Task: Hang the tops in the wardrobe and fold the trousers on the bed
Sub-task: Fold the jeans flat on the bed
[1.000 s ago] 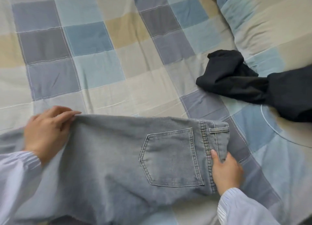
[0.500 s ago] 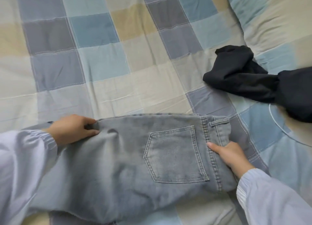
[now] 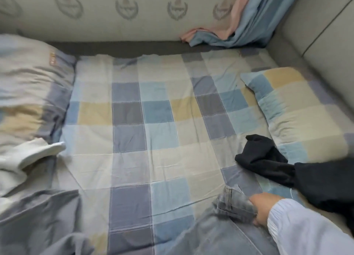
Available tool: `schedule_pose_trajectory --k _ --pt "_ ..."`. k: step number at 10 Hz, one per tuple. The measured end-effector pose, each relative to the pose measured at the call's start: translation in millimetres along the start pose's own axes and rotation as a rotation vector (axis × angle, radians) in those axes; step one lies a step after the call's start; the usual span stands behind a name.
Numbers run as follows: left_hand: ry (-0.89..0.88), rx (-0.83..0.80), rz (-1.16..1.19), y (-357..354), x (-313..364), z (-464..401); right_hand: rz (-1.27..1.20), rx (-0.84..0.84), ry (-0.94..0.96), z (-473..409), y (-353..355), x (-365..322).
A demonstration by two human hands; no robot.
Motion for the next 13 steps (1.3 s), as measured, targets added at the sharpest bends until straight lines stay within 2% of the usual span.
schedule_pose_trajectory --k 1,2,3,4,5,6,7,8,9,10,11,12,13 --pt "-0.052 -0.008 0.354 33.4 30.2 -34.1 0.127 0.125 -0.001 15.2 82.5 -1.2" --pt "0.088 0.306 0.420 102.3 3.0 -23.4 0.072 0.474 -0.017 19.6 215.2 -10.4" --pt "-0.001 0.298 1.027 195.1 7.2 -40.5 -0.136 0.916 -0.086 32.9 347.6 -18.9" --pt "0.210 0.850 0.834 280.4 -70.4 -64.4 -0.383 1.067 -0.156 7.8 361.7 -42.6" --pt "0.441 0.826 0.486 264.8 -122.4 -85.1 -0.392 0.746 -0.099 -81.4 237.1 -107.7" --pt "0.559 0.624 0.360 192.0 -176.1 -90.3 -0.421 0.201 0.042 -142.7 60.5 -190.2" --pt "0.625 0.519 0.232 130.1 -207.1 -73.2 -0.666 -0.151 0.034 -140.8 -63.8 -242.8" --pt "0.531 0.629 0.056 130.6 -217.7 -45.8 -1.059 -0.260 -0.027 -114.1 -119.4 -278.6" --pt "0.503 0.537 0.018 125.3 -239.8 -10.4 -1.369 -0.402 -0.016 -91.3 -158.6 -318.8" --pt "0.525 0.205 -0.234 115.5 -255.6 25.6 -1.737 -0.697 0.018 -50.6 -196.8 -361.5" --pt "0.527 -0.073 -0.312 92.8 -261.0 50.7 -1.899 -0.899 0.106 -7.3 -212.4 -394.9" --pt "0.526 -0.146 -0.019 47.5 -252.7 76.5 -1.973 -0.920 0.107 13.2 -211.6 -402.7" --pt "0.508 -0.063 0.541 -8.9 -214.1 91.4 -1.950 -0.857 0.010 17.1 -204.8 -374.7"
Point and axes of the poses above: each hand's wrist, its own z-axis away from the middle knuckle, its own y-axis out of the back of the hand, x = y × z, the point moved 10 cm from there along -z, towards the middle knuckle, and after that the axes turned 14 degrees about -y, right-handed, at the moved point
